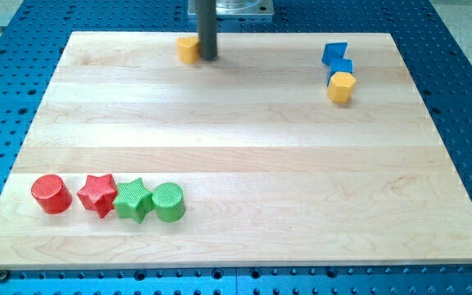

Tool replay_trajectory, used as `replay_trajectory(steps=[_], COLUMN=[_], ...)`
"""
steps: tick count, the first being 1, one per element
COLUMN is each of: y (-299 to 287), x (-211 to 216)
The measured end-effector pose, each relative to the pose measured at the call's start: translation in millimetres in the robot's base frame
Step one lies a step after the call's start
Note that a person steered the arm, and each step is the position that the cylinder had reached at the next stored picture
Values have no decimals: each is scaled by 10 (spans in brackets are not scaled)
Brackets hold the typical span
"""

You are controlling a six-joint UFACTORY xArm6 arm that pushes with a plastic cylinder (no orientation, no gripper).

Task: Drag the yellow heart towards the top left corner

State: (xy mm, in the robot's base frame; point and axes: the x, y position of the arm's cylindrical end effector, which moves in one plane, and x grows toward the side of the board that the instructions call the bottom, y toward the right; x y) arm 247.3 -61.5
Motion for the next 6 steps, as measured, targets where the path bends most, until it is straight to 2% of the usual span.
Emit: replay_trajectory(steps=[2, 3, 5, 6], y=[-154, -763, -1247, -1262], x=[-38, -38, -182, -182])
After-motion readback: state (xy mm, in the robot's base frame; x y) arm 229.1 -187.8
